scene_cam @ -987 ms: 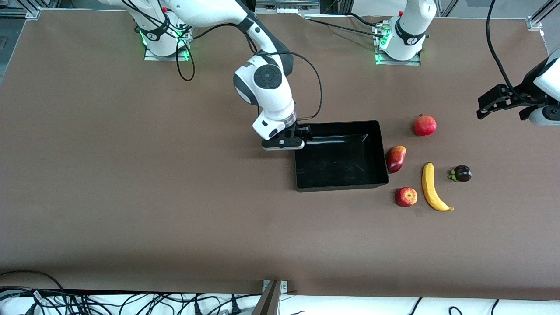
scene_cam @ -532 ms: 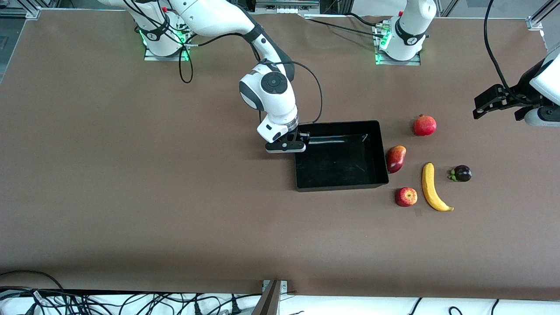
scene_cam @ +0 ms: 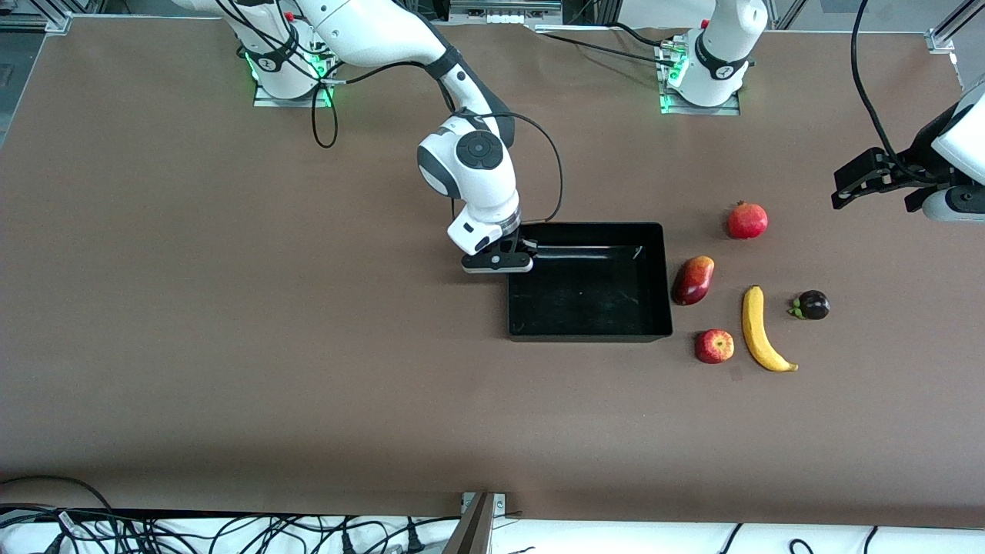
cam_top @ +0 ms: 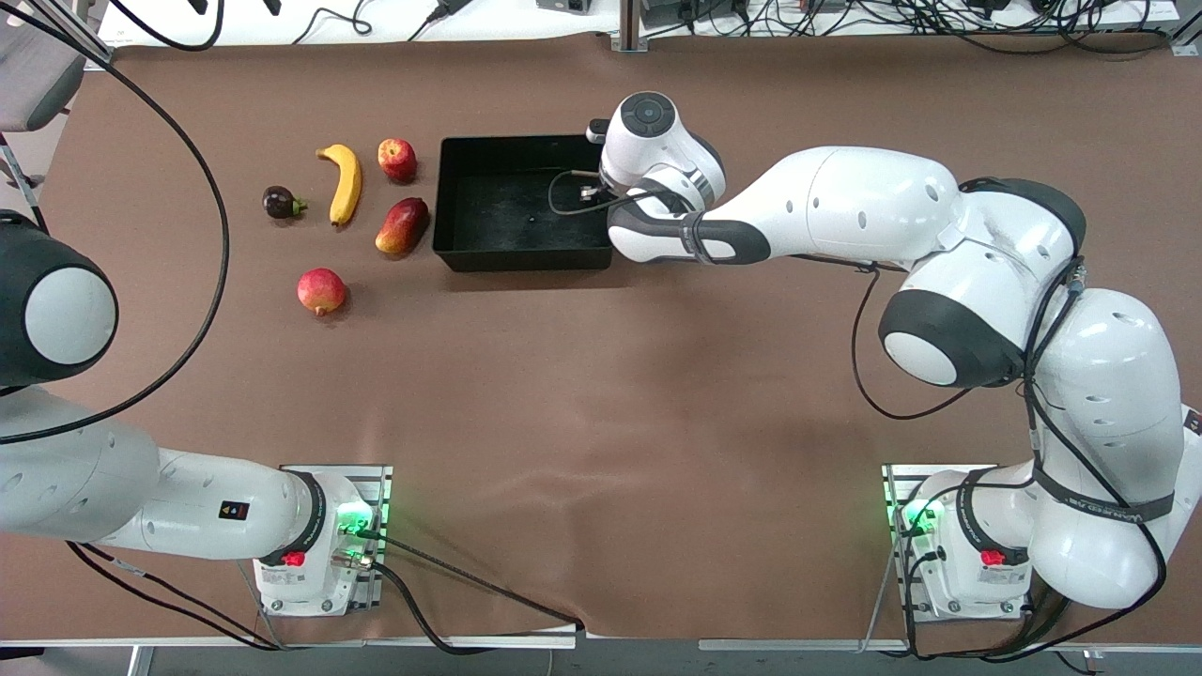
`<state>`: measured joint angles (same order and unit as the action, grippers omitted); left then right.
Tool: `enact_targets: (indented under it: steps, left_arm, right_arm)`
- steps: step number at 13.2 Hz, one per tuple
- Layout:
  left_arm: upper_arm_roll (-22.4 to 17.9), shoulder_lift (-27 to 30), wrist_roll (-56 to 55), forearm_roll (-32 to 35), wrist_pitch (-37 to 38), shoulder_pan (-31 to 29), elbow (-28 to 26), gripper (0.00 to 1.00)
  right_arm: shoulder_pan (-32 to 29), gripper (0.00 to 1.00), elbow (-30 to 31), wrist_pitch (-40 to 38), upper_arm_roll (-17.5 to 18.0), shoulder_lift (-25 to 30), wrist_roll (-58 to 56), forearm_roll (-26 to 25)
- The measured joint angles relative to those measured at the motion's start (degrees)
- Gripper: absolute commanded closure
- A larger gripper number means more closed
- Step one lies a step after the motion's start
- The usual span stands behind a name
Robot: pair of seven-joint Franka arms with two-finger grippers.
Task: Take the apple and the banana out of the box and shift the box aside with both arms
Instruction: 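Drag the tray with the right gripper toward the right arm's side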
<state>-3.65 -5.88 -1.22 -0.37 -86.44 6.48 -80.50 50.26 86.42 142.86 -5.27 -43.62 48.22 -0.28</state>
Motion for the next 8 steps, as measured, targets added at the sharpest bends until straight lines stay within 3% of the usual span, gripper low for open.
enact_targets:
  steps: [2,5,8]
  left_arm:
    - [0.0,0.0,0.0,0.0,0.0,0.0,0.0,0.00]
    - [0.0,0.0,0.0,0.0,0.0,0.1,-0.1,0.00]
    - [0.0,0.0,0.0,0.0,0.0,0.1,-0.1,0.00]
  right_arm:
    - [0.0,1.00,-0.6,-4.9,-3.2,2.2,-3.9,0.0]
    - [-1.3,1.00,-0.9,-16.8,-9.9,9.8,-10.4,0.8]
    - [-10.8,1.00,2.0,-23.8,-12.3,18.8,-26.1,7.8]
